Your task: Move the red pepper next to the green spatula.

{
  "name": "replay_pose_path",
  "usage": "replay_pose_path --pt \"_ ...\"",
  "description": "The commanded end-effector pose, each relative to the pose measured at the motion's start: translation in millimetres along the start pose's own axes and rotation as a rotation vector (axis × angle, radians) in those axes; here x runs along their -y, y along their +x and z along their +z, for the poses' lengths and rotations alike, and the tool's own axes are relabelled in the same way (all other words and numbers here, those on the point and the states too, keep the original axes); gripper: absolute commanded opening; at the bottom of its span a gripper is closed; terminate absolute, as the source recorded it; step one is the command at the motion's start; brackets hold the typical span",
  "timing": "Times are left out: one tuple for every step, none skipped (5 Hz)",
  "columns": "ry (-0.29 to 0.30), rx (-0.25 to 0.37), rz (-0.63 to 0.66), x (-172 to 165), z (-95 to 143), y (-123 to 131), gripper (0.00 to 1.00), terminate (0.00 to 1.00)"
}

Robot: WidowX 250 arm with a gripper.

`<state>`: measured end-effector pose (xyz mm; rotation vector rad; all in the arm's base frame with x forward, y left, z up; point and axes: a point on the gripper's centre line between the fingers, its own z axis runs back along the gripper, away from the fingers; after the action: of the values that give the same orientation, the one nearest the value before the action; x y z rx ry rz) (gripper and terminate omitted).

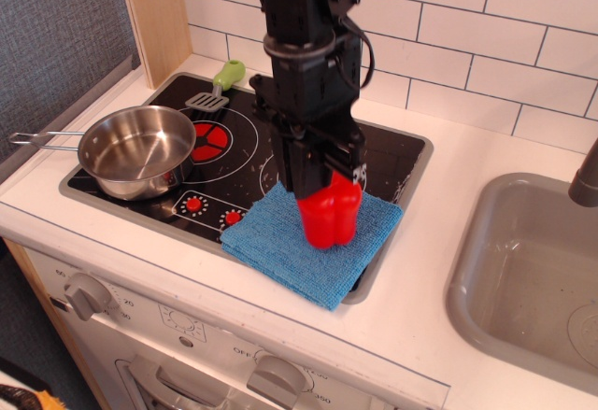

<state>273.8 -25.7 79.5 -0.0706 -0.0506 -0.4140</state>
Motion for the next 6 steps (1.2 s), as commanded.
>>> replay_pose_path --pt "0.050 0.192 0.126 -50.0 63.4 32.0 0.00 0.00" --pt "0.088 0.167 0.219 -94.3 57.9 42.9 0.00 0.00" --pt "0.113 0.115 0.260 -120.4 43.4 41.6 0.00 0.00" --pt "0.117 0.081 0.298 -136.6 31.4 39.6 0.00 0.00" --pt "0.122 0.064 0.311 -146.1 26.2 39.8 0.00 0.00" --pt "0.120 0.045 0.318 -150.3 21.5 39.2 0.00 0.00"
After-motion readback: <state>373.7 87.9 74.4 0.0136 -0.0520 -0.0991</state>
